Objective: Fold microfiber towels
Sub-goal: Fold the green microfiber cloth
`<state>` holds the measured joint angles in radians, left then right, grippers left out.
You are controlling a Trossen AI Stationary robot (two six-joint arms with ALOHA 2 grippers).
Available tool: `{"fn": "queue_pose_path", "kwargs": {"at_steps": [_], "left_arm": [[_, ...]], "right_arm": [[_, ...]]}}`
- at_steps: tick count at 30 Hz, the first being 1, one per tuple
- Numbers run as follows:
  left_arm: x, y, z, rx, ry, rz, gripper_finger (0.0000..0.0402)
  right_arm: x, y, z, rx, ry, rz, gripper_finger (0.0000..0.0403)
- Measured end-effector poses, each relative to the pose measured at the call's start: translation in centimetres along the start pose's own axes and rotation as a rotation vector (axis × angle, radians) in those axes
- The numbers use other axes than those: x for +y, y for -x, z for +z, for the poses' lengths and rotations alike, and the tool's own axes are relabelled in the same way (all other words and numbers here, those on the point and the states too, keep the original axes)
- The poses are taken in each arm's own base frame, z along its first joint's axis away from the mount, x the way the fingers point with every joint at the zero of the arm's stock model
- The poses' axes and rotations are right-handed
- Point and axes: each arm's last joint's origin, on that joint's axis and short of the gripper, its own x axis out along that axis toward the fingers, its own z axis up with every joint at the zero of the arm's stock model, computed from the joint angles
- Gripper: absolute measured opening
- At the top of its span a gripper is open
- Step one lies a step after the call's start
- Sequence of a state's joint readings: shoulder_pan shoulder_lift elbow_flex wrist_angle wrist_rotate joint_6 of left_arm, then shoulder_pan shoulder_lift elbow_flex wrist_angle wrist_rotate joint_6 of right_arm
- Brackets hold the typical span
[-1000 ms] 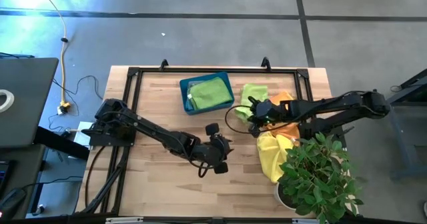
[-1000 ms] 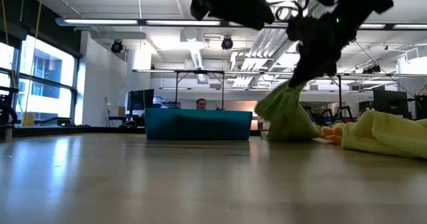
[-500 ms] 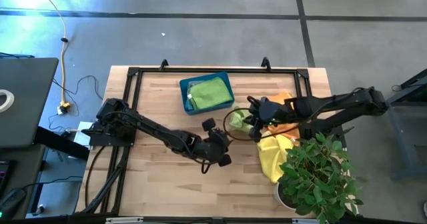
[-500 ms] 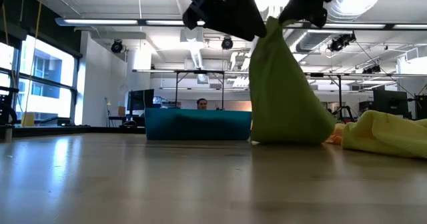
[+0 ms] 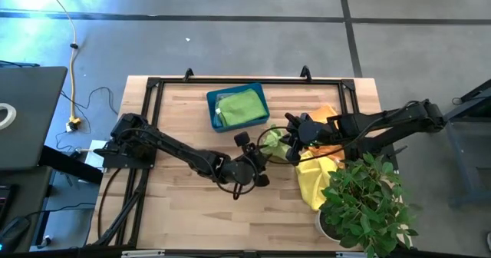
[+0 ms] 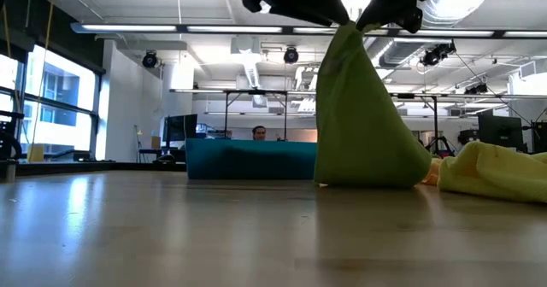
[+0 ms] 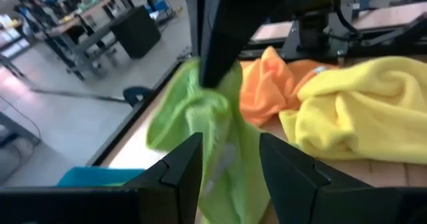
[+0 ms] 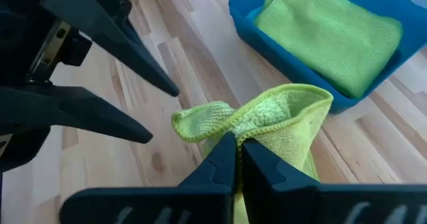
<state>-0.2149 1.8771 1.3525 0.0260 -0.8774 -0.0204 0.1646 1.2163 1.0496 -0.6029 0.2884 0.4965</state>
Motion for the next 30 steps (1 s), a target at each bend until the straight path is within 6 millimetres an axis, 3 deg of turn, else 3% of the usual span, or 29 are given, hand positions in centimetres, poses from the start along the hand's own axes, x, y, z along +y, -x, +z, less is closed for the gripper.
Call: {"fn": "queue_pose_path", "kwargs": {"at_steps": [5, 12, 15, 20, 24, 30], "left_arm": [[0.5, -0.6, 0.5, -0.03, -0.018, 0.004, 0.0137], [1.6, -2.1, 0.4, -0.013, 0.053, -0.12, 0.013], [1.9, -2.3, 0.4, -0.01, 0.045, -0.063, 0.0099], [1.7, -2.2, 0.4, -0.012, 0.002, -0.088, 0.0014], [1.1, -1.4, 0.5, -0.02, -0.007, -0.146, 0.0014], [1.0, 1.6, 1.9, -0.057, -0.054, -0.167, 0.0005]], "right_arm": [[0.0, 0.0, 0.0, 0.0, 0.004, 0.001, 0.0], [0.1, 0.0, 0.1, -0.007, 0.006, 0.007, 0.0], [0.1, 0.0, 0.0, 0.001, 0.043, 0.014, 0.0], [0.1, 0.0, -0.1, 0.017, 0.118, 0.043, 0.0], [0.1, 0.0, -0.4, 0.058, 0.197, 0.058, 0.0], [-0.1, 0.1, -1.1, 0.13, 0.329, 0.076, 0.0]]}}
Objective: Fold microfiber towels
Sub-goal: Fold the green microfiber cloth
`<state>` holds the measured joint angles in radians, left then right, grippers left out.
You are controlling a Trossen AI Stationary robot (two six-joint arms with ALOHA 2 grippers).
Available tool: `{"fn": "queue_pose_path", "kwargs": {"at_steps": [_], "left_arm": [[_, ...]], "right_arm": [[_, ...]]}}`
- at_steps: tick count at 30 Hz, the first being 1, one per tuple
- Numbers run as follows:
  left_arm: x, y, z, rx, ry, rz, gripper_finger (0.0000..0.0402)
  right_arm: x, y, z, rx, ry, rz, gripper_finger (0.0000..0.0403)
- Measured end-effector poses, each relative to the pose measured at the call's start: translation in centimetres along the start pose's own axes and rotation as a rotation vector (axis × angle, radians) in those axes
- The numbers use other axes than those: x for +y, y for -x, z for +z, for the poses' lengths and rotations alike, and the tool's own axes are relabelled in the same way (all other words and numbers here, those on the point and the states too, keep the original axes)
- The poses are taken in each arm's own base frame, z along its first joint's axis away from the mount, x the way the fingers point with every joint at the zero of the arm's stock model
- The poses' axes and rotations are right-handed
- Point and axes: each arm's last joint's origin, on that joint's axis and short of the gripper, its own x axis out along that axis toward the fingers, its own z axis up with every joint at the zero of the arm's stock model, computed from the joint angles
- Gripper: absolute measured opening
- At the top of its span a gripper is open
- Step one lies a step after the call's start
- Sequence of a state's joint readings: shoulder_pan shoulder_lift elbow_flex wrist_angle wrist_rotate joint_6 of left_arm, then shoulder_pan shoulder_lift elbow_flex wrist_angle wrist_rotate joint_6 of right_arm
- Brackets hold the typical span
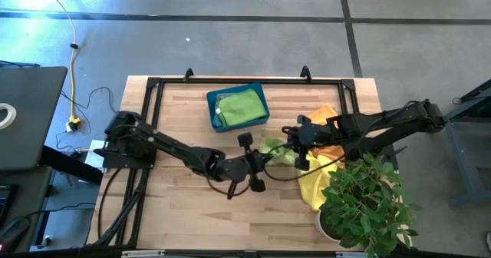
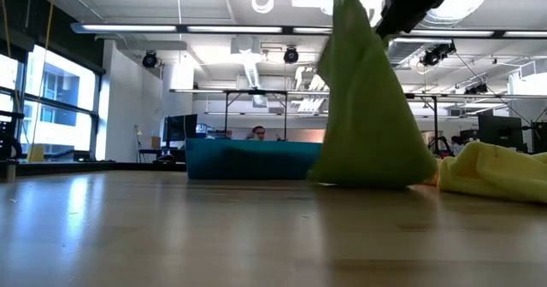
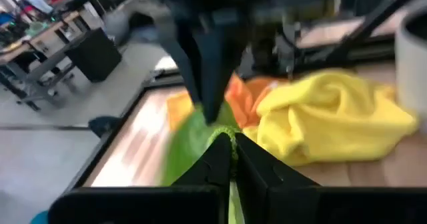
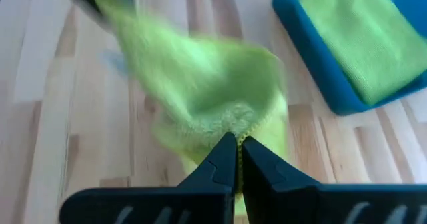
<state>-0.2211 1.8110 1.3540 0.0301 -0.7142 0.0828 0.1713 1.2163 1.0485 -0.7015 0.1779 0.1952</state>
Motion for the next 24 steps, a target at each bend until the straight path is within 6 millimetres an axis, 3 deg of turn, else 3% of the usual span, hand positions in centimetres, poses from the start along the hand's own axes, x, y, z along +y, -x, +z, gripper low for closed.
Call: {"fn": "queue_pose_path", "kwargs": {"at_steps": [5, 11, 18, 24], "left_arm": [[1.4, 3.5, 1.8, -0.002, -0.016, 0.071, 0.0003], [4.4, 6.8, 2.6, 0.05, -0.048, 0.131, 0.0003], [6.7, 9.3, 2.2, 0.138, -0.007, 0.149, 0.0002], [8.3, 10.8, 2.3, 0.147, -0.01, 0.2, 0.0003]], "right_arm": [[1.0, 1.3, 0.9, -0.033, 0.105, 0.01, 0.0], [1.8, 4.0, 2.1, -0.07, 0.242, -0.102, 0.0], [1.7, 5.6, 2.3, -0.04, 0.288, -0.262, 0.0], [1.7, 6.1, 3.3, -0.114, 0.359, -0.33, 0.0]]}}
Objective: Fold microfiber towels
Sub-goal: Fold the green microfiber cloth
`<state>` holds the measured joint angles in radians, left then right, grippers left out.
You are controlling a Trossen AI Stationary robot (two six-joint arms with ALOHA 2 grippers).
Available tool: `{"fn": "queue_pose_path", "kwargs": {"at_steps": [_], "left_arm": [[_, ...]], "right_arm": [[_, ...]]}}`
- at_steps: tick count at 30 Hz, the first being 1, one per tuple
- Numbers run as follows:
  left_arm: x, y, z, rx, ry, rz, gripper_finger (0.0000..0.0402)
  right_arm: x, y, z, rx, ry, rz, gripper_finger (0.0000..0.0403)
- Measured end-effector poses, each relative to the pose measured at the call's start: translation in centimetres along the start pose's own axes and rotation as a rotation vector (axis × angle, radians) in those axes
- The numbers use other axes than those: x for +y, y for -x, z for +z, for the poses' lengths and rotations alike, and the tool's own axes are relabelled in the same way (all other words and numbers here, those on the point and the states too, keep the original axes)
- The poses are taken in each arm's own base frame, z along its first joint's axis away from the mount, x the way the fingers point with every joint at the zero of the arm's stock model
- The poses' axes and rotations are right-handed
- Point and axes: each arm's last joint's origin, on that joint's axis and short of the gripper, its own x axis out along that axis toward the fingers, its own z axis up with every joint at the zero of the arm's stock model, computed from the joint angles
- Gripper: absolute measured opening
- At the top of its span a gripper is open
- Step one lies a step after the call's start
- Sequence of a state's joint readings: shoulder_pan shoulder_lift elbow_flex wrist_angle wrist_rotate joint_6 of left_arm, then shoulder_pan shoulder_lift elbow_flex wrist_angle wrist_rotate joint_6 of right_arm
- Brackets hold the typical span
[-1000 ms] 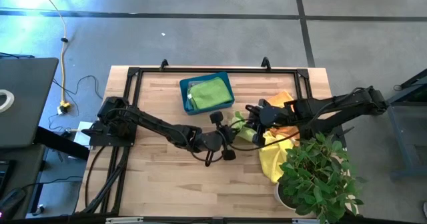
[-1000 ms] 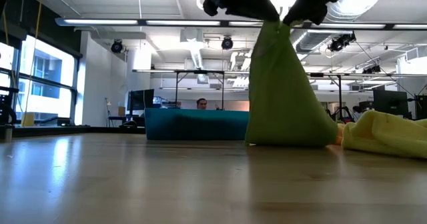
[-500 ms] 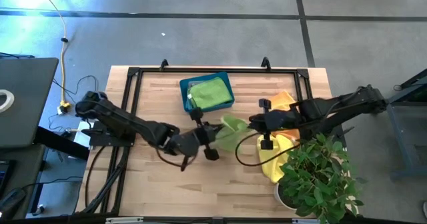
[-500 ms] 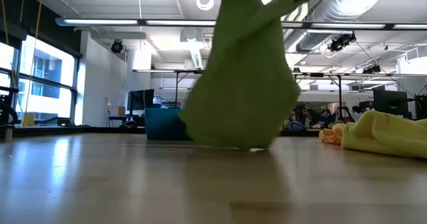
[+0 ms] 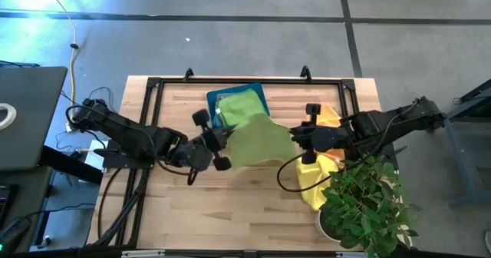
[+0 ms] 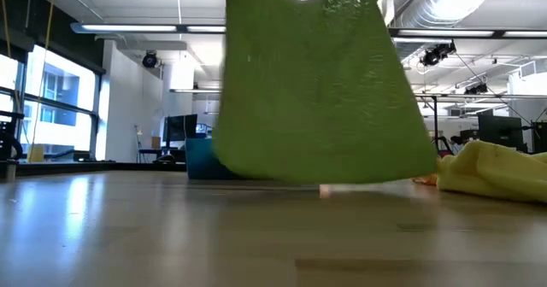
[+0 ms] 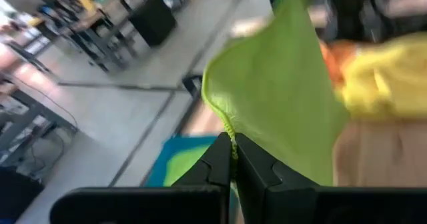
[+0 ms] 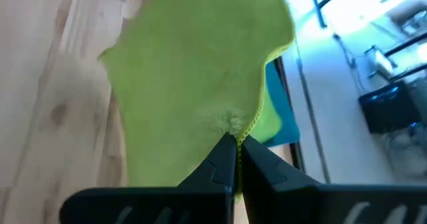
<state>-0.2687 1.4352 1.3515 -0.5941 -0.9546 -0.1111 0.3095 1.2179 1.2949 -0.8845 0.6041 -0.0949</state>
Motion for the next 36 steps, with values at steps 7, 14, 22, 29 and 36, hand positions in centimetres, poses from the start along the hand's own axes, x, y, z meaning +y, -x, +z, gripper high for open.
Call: {"fn": "queue_pose_path", "kwargs": {"at_steps": [7, 14, 22, 29, 36], "left_arm": [[2.4, 0.8, -0.6, 0.043, -0.037, 0.067, 0.0003], [3.8, 1.7, -1.4, 0.11, 0.055, 0.033, 0.0003], [4.2, 1.5, -2.4, 0.192, -0.027, 0.031, 0.0003], [6.2, 0.1, -2.6, 0.219, -0.097, 0.211, 0.0003], [7.2, -0.7, -2.7, 0.24, -0.095, 0.263, 0.0003]], "right_arm": [[-0.6, -0.2, -0.1, 0.023, 0.104, -0.089, 0.0], [-1.4, -1.2, -0.3, 0.065, 0.103, -0.109, 0.0], [-1.7, -4.6, -0.3, 0.169, 0.195, -0.1, 0.0], [-3.3, -7.2, -0.5, 0.243, 0.225, -0.198, 0.0], [-4.1, -7.8, 0.1, 0.261, 0.264, -0.36, 0.0]]}}
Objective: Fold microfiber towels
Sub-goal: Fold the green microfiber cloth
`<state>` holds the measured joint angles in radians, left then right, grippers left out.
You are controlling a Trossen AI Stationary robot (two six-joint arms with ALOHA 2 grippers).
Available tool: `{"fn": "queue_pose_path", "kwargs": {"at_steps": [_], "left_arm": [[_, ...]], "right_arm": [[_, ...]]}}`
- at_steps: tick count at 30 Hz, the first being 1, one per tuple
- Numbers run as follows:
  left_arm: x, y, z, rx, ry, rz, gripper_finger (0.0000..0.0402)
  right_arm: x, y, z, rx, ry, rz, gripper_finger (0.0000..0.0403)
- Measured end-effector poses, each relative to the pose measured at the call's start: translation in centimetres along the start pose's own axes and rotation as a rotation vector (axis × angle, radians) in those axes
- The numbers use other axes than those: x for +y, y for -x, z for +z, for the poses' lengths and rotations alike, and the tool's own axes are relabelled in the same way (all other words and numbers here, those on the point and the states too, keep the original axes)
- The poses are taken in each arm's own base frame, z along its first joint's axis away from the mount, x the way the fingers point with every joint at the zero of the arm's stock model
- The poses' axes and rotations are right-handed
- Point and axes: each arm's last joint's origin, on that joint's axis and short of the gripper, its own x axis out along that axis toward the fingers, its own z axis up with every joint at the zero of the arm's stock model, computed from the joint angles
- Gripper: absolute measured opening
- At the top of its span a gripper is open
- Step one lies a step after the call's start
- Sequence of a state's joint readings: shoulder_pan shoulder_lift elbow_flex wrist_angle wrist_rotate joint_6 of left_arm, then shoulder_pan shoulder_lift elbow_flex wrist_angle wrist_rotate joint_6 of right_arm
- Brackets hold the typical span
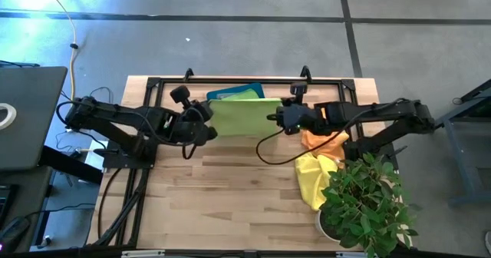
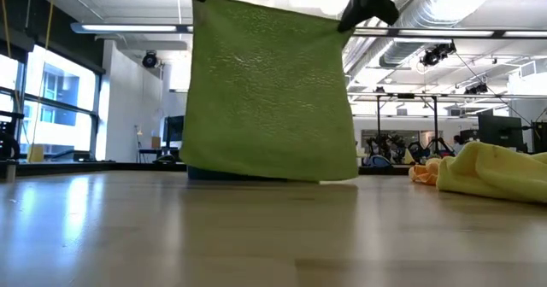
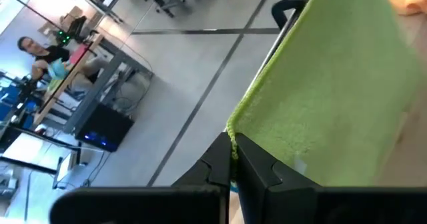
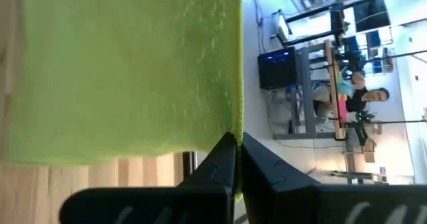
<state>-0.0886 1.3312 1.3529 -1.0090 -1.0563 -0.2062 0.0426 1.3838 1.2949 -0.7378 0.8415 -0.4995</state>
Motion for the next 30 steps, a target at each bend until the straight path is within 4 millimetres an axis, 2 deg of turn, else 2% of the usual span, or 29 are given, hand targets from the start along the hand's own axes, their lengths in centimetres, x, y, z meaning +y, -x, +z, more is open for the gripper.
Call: {"fn": "queue_pose_path", "kwargs": {"at_steps": [3, 5, 10, 13, 17, 23, 30], "left_arm": [[-0.4, 0.6, 0.0, -0.012, -0.001, -0.034, 0.0003], [-0.9, 1.1, -0.1, -0.009, 0.028, -0.119, 0.0003], [-3.3, 2.4, -0.9, 0.064, 0.093, -0.346, 0.0003], [-6.1, 2.4, -2.3, 0.124, 0.076, -0.412, 0.0003], [-10.8, 2.8, -4.2, 0.178, 0.079, -0.544, 0.0003], [-17.1, 4.4, -5.1, 0.155, 0.069, -0.743, 0.0003], [-22.4, 5.9, -6.2, 0.17, 0.056, -0.984, 0.0003]], "right_arm": [[0.4, 0.7, 0.3, -0.026, 0.004, -0.004, 0.0], [1.0, 1.3, 0.5, -0.043, 0.029, 0.024, 0.0], [4.4, 2.0, 0.7, -0.021, -0.006, 0.243, 0.0], [7.1, 2.2, 1.1, 0.014, -0.031, 0.419, 0.0], [10.4, 2.9, 2.0, 0.026, -0.033, 0.602, 0.0], [14.5, 4.3, 2.7, 0.094, -0.086, 0.845, 0.0], [18.1, 5.5, 3.2, 0.138, -0.092, 0.953, 0.0]]}}
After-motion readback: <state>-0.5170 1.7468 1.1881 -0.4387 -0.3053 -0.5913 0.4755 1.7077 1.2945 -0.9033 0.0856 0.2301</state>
